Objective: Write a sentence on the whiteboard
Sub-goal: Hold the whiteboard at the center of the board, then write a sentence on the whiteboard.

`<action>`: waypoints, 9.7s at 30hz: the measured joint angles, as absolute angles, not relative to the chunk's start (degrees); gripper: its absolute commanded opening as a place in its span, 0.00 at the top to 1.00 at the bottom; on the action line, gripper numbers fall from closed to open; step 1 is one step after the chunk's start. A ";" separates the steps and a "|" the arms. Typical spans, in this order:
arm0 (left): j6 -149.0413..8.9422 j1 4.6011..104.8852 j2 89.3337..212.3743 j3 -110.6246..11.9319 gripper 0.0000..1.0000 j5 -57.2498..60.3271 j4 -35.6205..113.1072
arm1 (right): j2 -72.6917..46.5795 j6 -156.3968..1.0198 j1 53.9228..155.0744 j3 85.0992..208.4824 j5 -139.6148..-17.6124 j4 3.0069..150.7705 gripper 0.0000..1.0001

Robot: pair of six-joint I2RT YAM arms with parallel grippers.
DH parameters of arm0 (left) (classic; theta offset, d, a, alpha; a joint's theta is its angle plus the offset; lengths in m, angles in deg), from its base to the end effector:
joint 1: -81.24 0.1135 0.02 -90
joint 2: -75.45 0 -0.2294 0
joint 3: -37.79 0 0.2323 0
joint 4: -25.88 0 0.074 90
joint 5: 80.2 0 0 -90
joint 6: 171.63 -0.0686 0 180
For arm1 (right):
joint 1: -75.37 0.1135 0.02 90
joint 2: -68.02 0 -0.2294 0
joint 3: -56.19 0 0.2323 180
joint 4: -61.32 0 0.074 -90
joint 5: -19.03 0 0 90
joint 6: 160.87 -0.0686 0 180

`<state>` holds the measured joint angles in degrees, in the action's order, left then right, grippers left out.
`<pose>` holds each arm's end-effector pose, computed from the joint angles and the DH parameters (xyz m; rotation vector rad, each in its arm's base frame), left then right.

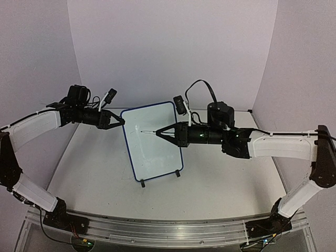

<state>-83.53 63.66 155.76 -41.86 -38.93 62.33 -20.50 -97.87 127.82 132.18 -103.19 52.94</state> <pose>0.2788 -0.1424 0.2650 0.8259 2.0003 -1.0904 0.1980 0.3176 0.2829 -0.8691 1.6511 1.4715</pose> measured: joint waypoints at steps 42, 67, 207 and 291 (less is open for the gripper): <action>-85.96 63.07 153.73 -39.76 1.00 -38.03 60.86 | -39.75 -93.42 127.78 154.46 -98.12 56.73 1.00; -86.13 62.92 153.40 -39.72 1.00 -37.65 61.39 | -42.80 -94.20 126.84 156.83 -96.42 56.73 1.00; -86.19 62.65 153.20 -39.72 1.00 -37.09 61.60 | -36.05 -96.20 127.25 145.81 -95.85 53.32 1.00; -86.36 62.41 153.09 -39.72 1.00 -36.98 61.78 | -36.90 -94.91 126.62 147.95 -91.52 54.96 1.00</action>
<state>-86.36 62.41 153.09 -39.72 -36.98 61.78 -36.90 -94.91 126.62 147.95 -91.52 54.96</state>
